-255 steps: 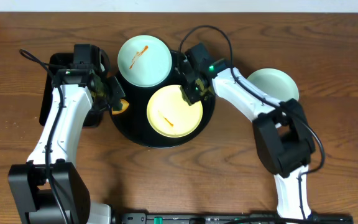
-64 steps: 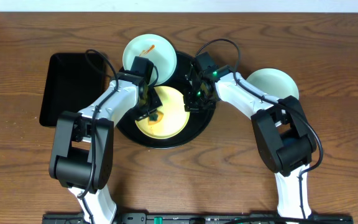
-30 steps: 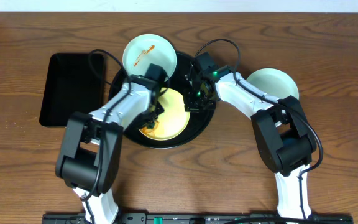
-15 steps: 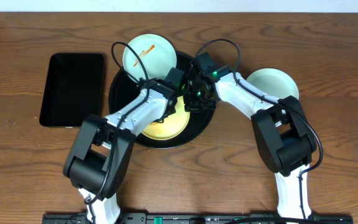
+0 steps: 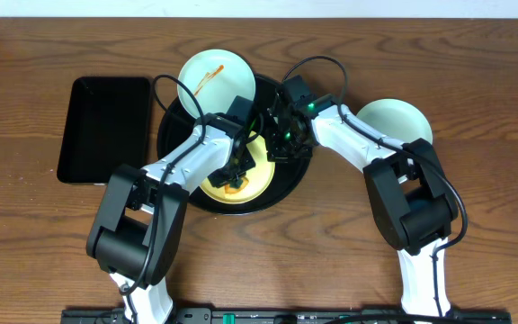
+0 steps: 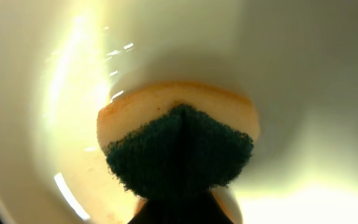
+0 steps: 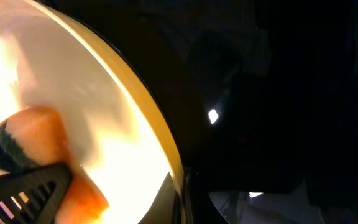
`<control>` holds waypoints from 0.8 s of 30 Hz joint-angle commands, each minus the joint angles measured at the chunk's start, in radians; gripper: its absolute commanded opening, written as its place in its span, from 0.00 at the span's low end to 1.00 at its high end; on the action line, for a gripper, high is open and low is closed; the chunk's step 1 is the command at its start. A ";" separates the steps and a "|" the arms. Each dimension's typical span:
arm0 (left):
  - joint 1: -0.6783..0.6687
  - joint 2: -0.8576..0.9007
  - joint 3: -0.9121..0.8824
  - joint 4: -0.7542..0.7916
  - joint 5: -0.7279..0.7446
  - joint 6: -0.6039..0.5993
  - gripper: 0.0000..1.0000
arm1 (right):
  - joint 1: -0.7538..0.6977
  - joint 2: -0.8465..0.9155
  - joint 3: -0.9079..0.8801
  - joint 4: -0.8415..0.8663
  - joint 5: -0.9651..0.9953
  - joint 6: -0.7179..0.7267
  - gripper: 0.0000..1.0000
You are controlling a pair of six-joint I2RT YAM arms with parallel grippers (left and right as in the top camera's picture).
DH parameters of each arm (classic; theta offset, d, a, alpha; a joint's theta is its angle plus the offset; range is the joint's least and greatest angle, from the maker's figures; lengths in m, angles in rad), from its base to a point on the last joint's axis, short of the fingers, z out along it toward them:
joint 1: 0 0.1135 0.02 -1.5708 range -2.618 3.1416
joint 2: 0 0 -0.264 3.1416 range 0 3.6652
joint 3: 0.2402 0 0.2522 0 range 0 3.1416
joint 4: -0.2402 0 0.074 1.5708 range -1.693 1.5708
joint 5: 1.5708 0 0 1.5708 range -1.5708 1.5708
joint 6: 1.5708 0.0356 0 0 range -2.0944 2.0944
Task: Clean dirty plates on tray and stack at the side
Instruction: 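Keep scrubbing the yellow plate with the left-held sponge in circles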
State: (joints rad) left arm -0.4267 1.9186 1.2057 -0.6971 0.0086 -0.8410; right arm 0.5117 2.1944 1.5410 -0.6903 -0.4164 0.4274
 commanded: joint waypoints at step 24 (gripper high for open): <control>0.042 0.023 -0.011 -0.064 0.293 0.136 0.08 | -0.007 0.032 -0.040 -0.020 0.071 -0.013 0.01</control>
State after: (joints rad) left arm -0.3725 1.9186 1.2091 -0.7799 0.1162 -0.7864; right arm 0.5117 2.1944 1.5406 -0.6914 -0.4168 0.4240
